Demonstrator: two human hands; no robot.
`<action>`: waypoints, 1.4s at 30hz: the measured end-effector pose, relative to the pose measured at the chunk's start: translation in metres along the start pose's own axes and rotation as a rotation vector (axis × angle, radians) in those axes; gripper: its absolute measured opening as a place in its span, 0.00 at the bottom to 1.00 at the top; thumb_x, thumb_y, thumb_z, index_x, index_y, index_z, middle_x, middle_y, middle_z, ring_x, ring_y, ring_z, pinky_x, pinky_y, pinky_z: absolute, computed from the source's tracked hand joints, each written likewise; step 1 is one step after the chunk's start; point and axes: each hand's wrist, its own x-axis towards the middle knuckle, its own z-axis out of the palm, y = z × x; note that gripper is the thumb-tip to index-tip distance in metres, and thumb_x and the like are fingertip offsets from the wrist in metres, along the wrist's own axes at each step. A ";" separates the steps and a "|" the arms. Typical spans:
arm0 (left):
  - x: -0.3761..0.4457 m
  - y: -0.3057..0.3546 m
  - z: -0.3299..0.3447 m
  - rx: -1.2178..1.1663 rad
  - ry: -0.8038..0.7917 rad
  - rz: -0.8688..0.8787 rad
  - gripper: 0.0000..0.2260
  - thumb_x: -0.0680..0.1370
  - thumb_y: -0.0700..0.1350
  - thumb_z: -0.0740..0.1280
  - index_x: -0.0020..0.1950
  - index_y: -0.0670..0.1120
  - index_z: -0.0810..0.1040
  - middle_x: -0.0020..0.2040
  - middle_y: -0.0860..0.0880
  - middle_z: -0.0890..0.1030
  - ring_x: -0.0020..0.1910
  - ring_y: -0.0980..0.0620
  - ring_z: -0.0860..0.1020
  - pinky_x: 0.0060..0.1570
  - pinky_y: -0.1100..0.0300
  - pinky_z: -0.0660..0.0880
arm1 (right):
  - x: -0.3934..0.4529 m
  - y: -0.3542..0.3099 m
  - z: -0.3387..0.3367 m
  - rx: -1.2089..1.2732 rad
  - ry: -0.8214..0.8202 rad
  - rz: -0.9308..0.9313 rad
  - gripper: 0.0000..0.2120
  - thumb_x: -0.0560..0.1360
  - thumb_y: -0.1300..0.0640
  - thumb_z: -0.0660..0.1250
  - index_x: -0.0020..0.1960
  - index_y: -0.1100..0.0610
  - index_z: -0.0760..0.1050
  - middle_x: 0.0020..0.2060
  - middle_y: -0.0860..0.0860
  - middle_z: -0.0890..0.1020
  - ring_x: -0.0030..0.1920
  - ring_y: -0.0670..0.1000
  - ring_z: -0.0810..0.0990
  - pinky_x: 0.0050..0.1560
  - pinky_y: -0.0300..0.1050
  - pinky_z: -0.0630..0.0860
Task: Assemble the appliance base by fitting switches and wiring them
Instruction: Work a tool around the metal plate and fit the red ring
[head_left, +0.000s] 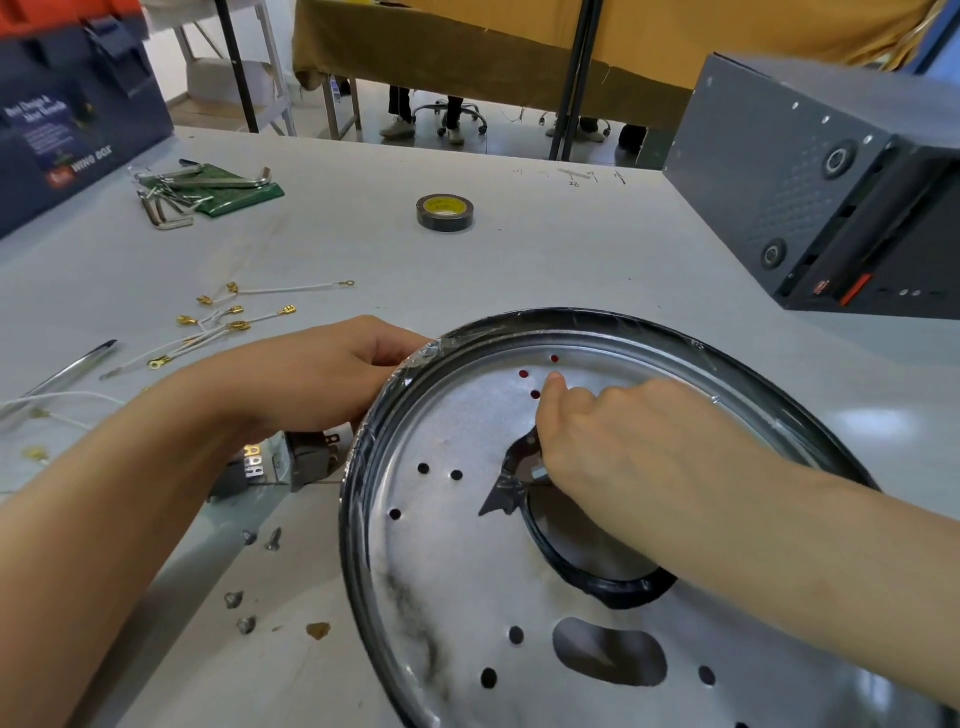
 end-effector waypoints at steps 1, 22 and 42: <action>0.000 -0.003 0.001 0.007 0.017 -0.005 0.11 0.76 0.53 0.61 0.49 0.55 0.83 0.42 0.52 0.85 0.40 0.53 0.81 0.44 0.60 0.76 | -0.001 0.000 -0.001 0.004 -0.071 -0.018 0.21 0.46 0.70 0.66 0.38 0.68 0.83 0.17 0.54 0.65 0.13 0.48 0.63 0.28 0.33 0.50; -0.068 0.013 0.019 0.140 0.515 -0.171 0.04 0.78 0.47 0.64 0.49 0.48 0.78 0.40 0.52 0.83 0.35 0.56 0.83 0.36 0.62 0.75 | -0.038 -0.021 -0.053 0.643 -0.291 0.159 0.24 0.73 0.35 0.58 0.36 0.56 0.71 0.24 0.49 0.69 0.27 0.46 0.68 0.30 0.44 0.66; -0.094 0.015 0.089 -0.422 0.476 -0.081 0.07 0.70 0.51 0.66 0.46 0.55 0.81 0.39 0.45 0.83 0.31 0.49 0.81 0.31 0.63 0.77 | -0.047 -0.023 -0.047 0.497 -0.262 0.007 0.22 0.68 0.30 0.47 0.35 0.48 0.62 0.27 0.45 0.69 0.29 0.43 0.67 0.29 0.41 0.62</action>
